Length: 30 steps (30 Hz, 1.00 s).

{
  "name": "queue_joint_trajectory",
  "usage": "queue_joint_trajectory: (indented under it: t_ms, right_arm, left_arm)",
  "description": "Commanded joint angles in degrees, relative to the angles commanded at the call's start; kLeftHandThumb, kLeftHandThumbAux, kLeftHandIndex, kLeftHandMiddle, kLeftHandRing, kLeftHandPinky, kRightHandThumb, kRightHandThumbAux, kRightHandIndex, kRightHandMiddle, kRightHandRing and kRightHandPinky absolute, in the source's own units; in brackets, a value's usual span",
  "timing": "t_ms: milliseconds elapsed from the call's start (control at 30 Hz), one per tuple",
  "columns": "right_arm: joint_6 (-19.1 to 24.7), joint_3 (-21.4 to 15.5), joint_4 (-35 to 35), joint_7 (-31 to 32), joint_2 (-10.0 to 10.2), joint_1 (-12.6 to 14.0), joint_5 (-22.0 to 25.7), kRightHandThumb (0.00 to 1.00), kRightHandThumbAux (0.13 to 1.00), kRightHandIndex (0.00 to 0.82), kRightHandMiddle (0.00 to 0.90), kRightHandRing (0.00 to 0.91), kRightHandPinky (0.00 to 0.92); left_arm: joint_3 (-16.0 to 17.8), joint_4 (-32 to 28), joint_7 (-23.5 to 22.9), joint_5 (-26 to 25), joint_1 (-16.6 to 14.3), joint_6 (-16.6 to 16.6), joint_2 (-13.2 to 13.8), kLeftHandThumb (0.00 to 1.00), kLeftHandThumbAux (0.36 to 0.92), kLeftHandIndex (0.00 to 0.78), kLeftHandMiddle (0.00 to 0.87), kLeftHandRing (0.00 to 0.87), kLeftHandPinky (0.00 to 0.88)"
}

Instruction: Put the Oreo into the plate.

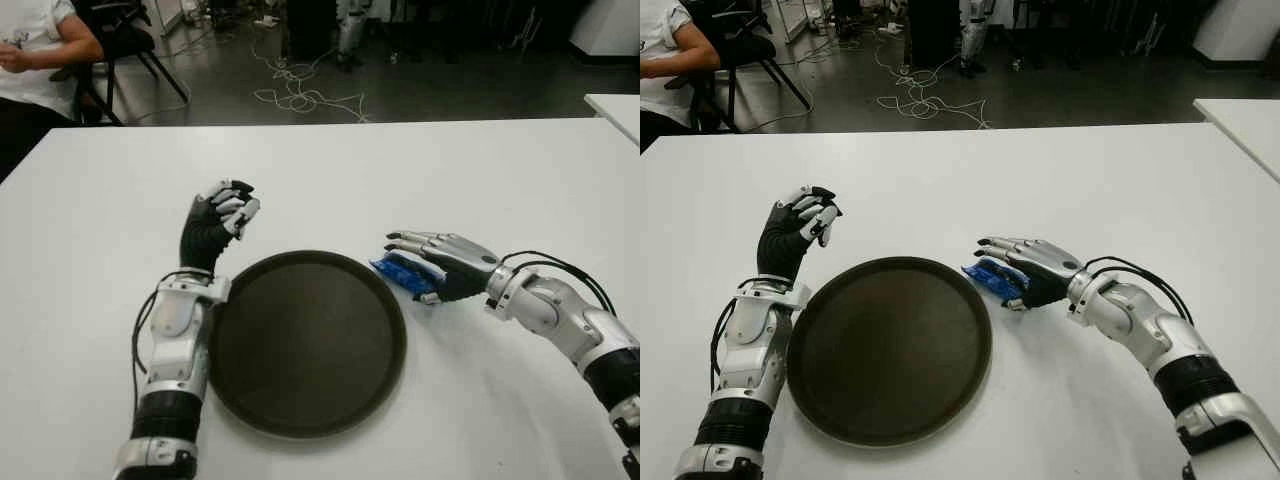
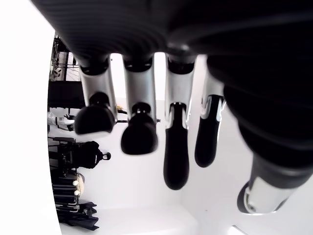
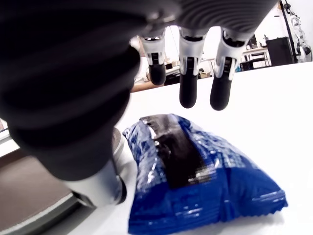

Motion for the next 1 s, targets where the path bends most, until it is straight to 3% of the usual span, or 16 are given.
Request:
queue_joint_trajectory:
  t_ms: [433,700,1000]
  right_arm:
    - [-0.5,0.1,1.0,0.2,0.1,-0.5,0.7,0.212,0.838,0.076,0.059,0.171,0.275]
    - [0.3,0.2,0.7,-0.2,0.1,-0.5,-0.3,0.128,0.850,0.071,0.053,0.159,0.257]
    - [2.6,1.0,1.4,0.1,1.0,-1.4,-1.3,0.011,0.800,0.060,0.059,0.141,0.216]
  left_arm:
    - [-0.2,-1.4,0.0,-0.3,0.5,0.8,-0.2,0.857,0.657,0.422,0.548,0.790,0.817]
    - [-0.3,-1.7,0.1,-0.2,0.7,0.8,-0.3,0.857,0.658,0.420,0.553,0.790,0.815]
    - [-0.3,-1.6,0.1,-0.2,0.7,0.2,-0.3,0.858,0.657,0.423,0.554,0.794,0.818]
